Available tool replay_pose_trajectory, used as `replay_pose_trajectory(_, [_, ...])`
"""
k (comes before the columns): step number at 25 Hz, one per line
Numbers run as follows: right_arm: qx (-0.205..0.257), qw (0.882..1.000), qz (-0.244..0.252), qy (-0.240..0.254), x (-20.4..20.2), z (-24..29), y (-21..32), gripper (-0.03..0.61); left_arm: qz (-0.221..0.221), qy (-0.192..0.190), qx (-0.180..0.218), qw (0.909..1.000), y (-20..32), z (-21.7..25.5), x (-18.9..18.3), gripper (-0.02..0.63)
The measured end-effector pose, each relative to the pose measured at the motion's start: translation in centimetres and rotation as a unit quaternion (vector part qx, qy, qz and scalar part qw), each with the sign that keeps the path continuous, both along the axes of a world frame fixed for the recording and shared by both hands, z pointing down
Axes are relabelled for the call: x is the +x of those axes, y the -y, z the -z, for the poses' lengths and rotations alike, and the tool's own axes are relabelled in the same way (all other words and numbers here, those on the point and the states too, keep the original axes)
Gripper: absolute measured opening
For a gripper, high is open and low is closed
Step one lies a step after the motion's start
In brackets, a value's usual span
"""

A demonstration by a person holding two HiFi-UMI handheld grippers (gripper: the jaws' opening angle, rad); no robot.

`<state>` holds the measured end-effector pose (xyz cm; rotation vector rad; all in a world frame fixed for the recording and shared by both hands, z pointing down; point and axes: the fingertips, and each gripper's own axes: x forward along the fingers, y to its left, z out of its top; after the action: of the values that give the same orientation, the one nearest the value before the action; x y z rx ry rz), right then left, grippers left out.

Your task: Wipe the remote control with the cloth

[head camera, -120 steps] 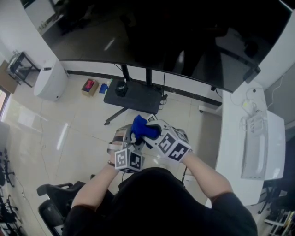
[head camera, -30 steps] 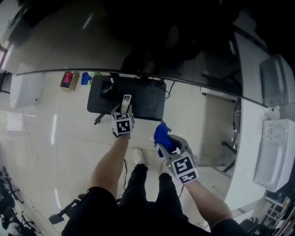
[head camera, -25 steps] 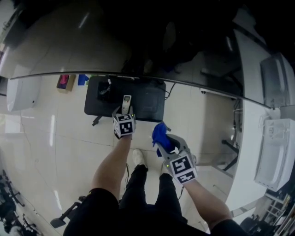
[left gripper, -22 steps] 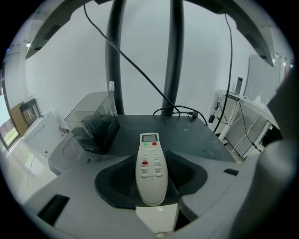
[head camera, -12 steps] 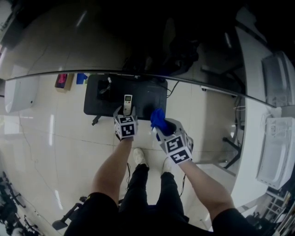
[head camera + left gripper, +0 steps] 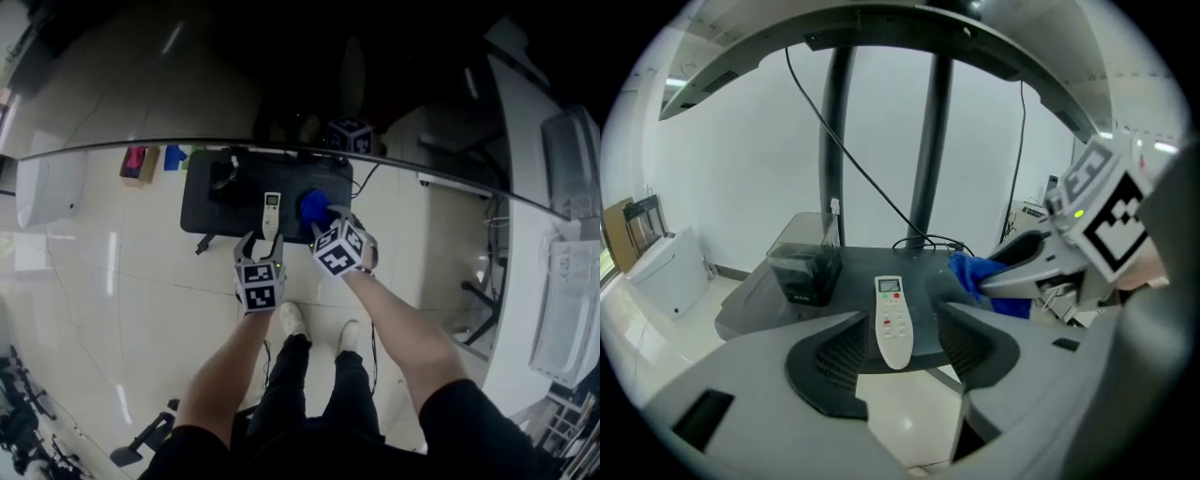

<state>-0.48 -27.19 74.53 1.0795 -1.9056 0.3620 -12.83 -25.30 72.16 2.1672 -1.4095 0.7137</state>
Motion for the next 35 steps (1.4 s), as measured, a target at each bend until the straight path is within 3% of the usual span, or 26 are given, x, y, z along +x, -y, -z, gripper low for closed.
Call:
replay_pose_trajectory(6, [-0.026,0.998,0.009,-0.052,0.4,-4.0,1.0,0.157,-0.008,-0.019,0.007,0.9998,-2.5,1.4,-0.3,0.236])
replay_pose_trajectory(12, [-0.017,0.999,0.005,-0.034,0.5,-2.4,0.3,0.213,-0.012,-0.021,0.026,0.9994,-2.9,3.5,-0.5,0.236])
replay_pose_trajectory(19, [0.066,0.996,-0.025,0.059,0.6,10.6,-5.9,0.213,-0.057,-0.037,0.093,0.9934,-5.8,12.3,0.6,0.236])
replay_pose_trajectory(24, [0.114,0.985,-0.014,0.131,0.2,21.0,-14.0,0.213,-0.089,-0.040,0.148,0.9842,-11.7,20.6,2.8,0.229])
replay_pose_trajectory(26, [0.129,0.980,-0.005,0.152,0.3,24.2,-17.9,0.182,-0.098,-0.041,0.163,0.9809,-14.9,23.0,3.5,0.224])
replay_pose_trajectory(32, [0.161,0.965,0.047,0.203,0.8,30.4,-28.4,0.086,-0.085,-0.040,0.184,0.9785,-24.4,28.3,5.2,0.090])
replay_pose_trajectory(35, [0.175,0.956,0.071,0.223,0.3,33.0,-31.8,0.057,-0.080,-0.042,0.198,0.9761,-27.6,30.4,5.6,0.057])
